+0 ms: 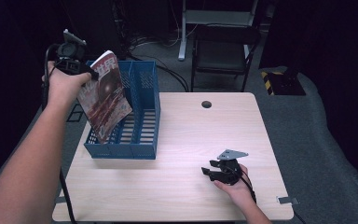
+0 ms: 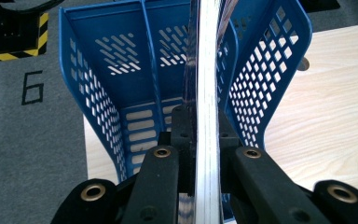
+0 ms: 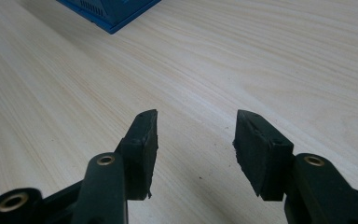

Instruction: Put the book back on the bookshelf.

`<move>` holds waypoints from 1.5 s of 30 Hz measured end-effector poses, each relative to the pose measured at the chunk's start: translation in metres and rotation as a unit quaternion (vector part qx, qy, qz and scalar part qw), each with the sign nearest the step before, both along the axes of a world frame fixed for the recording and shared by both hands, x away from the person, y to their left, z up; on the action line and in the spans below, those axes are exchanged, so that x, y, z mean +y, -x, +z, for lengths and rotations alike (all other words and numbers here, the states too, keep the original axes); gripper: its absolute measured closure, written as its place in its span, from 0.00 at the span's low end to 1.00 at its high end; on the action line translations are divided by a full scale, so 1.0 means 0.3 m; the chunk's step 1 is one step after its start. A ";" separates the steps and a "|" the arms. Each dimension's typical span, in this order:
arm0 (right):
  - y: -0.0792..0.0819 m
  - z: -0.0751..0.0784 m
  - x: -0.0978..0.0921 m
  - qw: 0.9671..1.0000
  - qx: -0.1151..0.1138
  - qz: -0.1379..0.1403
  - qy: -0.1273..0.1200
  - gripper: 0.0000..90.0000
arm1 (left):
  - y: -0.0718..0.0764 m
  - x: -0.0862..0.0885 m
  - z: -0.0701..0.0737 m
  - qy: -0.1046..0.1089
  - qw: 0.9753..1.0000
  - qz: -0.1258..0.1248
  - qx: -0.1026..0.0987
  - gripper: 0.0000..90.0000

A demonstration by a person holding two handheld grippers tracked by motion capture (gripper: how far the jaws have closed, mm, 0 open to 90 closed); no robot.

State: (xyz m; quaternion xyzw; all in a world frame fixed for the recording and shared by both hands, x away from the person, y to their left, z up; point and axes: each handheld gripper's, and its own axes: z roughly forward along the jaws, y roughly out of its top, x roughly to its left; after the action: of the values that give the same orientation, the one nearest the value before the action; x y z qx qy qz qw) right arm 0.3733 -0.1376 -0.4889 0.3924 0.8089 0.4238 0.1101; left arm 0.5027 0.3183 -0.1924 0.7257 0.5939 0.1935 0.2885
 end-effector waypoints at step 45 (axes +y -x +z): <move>0.006 0.007 -0.010 1.000 -0.004 0.000 -0.005 0.55 | -0.097 -0.057 -0.129 0.010 0.999 0.044 -0.008 0.93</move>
State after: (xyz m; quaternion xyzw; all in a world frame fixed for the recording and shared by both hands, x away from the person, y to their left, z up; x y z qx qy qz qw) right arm 0.3716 -0.1406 -0.4867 0.3908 0.8065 0.4295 0.1112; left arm 0.5318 0.3013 -0.2310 0.6943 0.6252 0.2058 0.2911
